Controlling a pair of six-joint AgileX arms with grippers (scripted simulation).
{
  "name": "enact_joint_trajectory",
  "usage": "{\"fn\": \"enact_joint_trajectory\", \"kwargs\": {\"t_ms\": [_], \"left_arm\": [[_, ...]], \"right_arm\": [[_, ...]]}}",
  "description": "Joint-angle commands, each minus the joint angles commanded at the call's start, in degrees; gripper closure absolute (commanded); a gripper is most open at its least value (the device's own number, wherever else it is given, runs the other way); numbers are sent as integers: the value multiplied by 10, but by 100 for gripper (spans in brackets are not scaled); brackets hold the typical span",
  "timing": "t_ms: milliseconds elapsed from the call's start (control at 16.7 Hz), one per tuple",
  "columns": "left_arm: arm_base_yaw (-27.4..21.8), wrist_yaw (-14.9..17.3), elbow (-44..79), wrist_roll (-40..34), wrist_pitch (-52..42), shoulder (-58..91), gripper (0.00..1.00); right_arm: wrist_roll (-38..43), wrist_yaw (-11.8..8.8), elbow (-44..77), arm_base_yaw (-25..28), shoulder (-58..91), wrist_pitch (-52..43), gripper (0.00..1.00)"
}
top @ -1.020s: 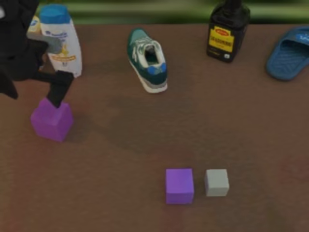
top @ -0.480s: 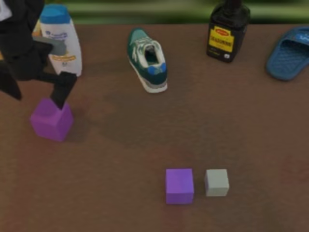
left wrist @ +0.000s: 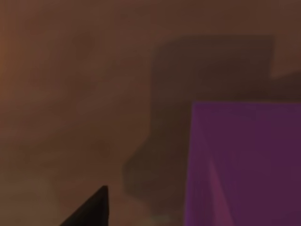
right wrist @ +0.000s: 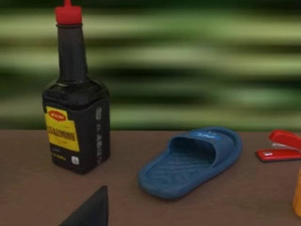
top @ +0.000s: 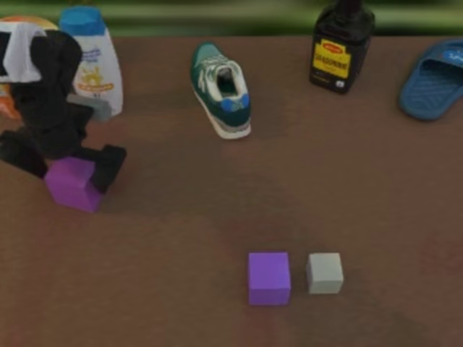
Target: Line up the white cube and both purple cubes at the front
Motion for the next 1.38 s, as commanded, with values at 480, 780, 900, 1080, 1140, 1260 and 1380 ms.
{"fn": "enact_joint_trajectory", "kwargs": {"t_ms": [480, 780, 900, 1080, 1140, 1260, 1380], "left_arm": [[0, 0, -12, 0, 19, 9, 15], [0, 0, -12, 0, 19, 9, 53], [0, 0, -12, 0, 19, 9, 68], [0, 0, -12, 0, 19, 9, 90], [0, 0, -12, 0, 19, 9, 98], [0, 0, -12, 0, 19, 9, 100], [0, 0, -12, 0, 19, 9, 100]], "right_arm": [[0, 0, 0, 0, 0, 0, 0], [0, 0, 0, 0, 0, 0, 0], [0, 0, 0, 0, 0, 0, 0], [0, 0, 0, 0, 0, 0, 0], [0, 0, 0, 0, 0, 0, 0], [0, 0, 0, 0, 0, 0, 0], [0, 0, 0, 0, 0, 0, 0]]}}
